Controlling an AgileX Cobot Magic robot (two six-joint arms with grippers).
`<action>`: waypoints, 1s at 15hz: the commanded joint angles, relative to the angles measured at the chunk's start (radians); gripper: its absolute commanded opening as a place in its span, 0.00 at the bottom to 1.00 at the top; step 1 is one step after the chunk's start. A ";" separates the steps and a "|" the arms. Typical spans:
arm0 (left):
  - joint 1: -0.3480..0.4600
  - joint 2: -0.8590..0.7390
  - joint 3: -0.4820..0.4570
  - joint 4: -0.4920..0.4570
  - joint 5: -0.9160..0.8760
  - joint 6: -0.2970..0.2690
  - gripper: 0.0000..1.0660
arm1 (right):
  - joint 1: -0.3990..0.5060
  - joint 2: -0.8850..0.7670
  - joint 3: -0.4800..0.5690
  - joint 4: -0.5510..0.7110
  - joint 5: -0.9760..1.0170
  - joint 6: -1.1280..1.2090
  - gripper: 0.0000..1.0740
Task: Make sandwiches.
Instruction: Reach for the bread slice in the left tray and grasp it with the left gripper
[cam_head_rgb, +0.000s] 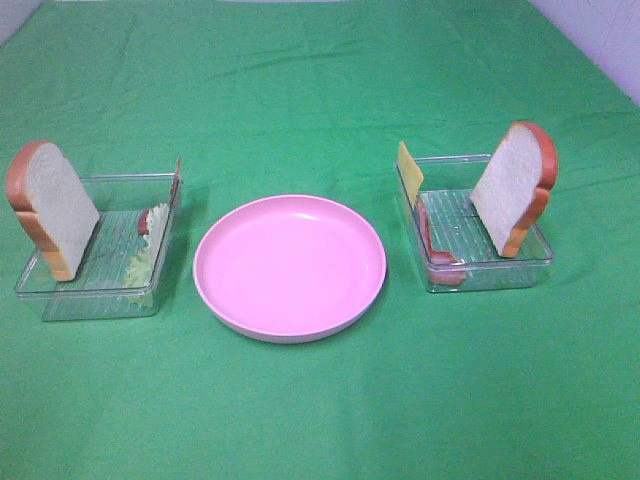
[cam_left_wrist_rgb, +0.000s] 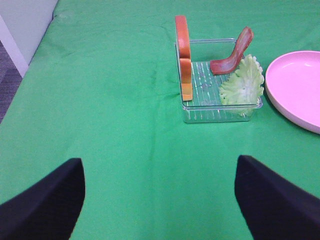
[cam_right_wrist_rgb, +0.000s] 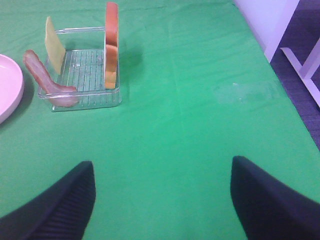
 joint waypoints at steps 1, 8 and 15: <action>-0.005 -0.020 0.003 -0.001 -0.008 0.002 0.73 | -0.004 -0.016 0.000 -0.002 -0.010 -0.010 0.66; -0.005 -0.020 0.003 -0.001 -0.008 0.002 0.73 | -0.004 -0.016 0.000 -0.002 -0.010 -0.010 0.66; -0.005 -0.019 0.003 -0.001 -0.008 0.002 0.73 | -0.004 -0.016 0.000 -0.002 -0.010 -0.010 0.66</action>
